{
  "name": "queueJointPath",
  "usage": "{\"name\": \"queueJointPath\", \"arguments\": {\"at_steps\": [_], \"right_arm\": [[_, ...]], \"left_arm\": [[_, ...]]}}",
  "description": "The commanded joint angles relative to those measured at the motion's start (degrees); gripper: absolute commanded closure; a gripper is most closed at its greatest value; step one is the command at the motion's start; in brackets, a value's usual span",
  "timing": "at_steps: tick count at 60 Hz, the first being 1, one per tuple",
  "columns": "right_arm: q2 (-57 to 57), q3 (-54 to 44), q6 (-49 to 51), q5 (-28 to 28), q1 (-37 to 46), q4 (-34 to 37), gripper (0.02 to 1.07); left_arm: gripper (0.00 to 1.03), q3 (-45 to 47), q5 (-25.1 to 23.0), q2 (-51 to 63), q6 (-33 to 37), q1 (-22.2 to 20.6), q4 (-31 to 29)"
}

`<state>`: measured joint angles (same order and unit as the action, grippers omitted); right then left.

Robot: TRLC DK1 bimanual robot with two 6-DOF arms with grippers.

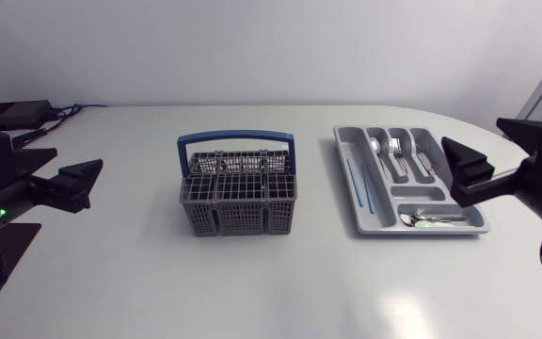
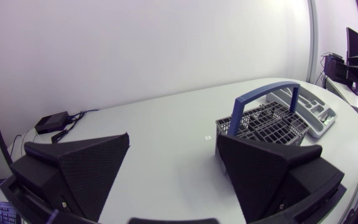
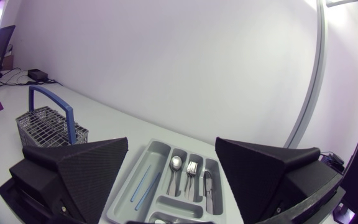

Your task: Unload the cutlery basket into the drawer organizer.

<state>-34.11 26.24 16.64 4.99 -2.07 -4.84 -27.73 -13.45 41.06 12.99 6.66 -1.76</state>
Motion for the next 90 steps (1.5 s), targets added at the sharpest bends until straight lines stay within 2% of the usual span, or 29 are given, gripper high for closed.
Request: {"name": "queueJointPath", "arguments": {"at_steps": [1,5,13,19,76,90], "right_arm": [[4.8,-3.9,-1.5,-1.9,0.5,-1.4,0.06],[8.6,-5.7,-2.9,-3.0,0.5,-1.0,0.06],[15.4,-8.9,-5.9,-12.1,0.5,-0.2,0.06],[20.2,-10.6,-6.3,-14.3,0.5,1.2,0.06],[34.0,-26.1,-16.6,-5.1,2.1,4.8,0.06],[34.1,-26.2,-16.6,-5.0,2.1,4.8,0.06]], "left_arm": [[0.03,2.0,-0.4,-2.8,-1.8,0.4,-1.1],[0.03,3.0,-0.5,-5.3,-1.7,-0.1,-1.7],[0.03,5.0,-0.5,-9.2,-5.8,0.8,-2.6],[0.03,6.7,-0.4,-12.6,-7.5,1.6,-3.0],[0.03,27.5,13.3,-40.8,-12.9,-6.6,1.7],[0.03,27.7,13.5,-41.1,-13.0,-6.7,1.8]]}}
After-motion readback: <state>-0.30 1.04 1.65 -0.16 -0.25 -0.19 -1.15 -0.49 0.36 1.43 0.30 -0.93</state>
